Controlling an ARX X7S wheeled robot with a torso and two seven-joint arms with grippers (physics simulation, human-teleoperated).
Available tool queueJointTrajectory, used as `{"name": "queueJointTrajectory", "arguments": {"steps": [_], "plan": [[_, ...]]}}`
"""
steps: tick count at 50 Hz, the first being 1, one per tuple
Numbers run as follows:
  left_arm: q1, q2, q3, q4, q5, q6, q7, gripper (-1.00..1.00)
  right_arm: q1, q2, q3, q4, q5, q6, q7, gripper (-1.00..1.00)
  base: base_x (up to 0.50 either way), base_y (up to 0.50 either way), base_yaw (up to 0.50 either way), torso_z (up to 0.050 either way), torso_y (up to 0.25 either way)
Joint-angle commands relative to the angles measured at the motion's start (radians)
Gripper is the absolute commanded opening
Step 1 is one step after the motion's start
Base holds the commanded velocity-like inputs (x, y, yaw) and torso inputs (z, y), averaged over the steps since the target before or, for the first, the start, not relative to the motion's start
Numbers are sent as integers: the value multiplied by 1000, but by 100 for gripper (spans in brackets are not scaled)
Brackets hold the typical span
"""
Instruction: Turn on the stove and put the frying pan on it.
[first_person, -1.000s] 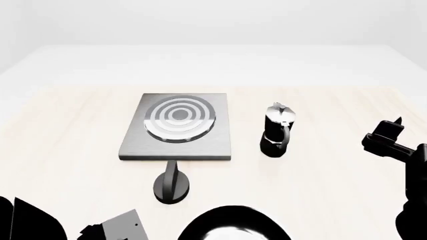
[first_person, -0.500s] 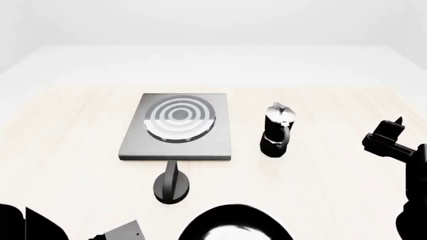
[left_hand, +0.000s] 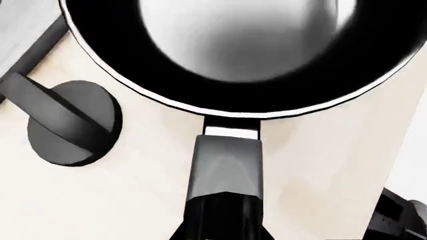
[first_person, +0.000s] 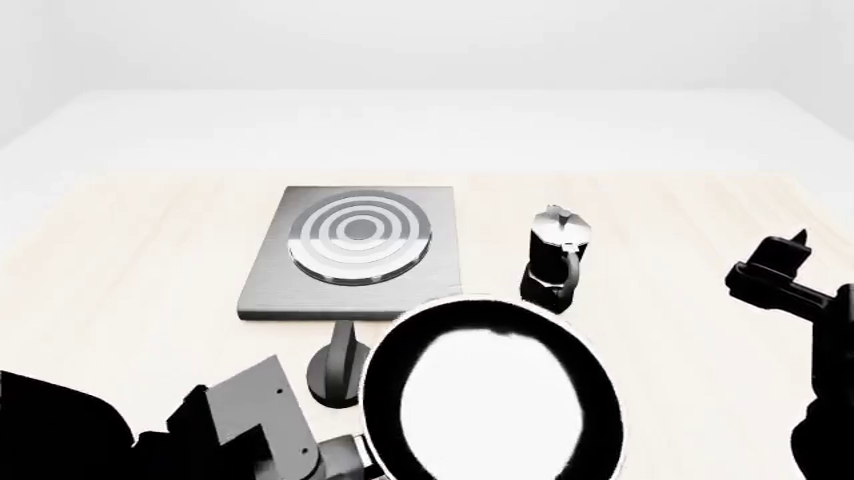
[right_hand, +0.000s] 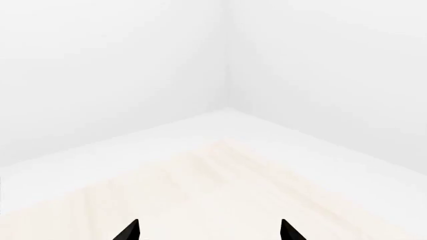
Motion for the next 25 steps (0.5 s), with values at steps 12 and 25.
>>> {"name": "queueJointTrajectory", "arguments": {"steps": [12,25], "plan": [[-332,55,-200,-221,-390,128,-476,-100,13,5,-14,0,8,5,10,100,0,0,0,0,1],[-524,242,-202,-505,-386,110,-528,-100,35,7,-24,-6,20,23,17,100,0,0,0,0,2]]}}
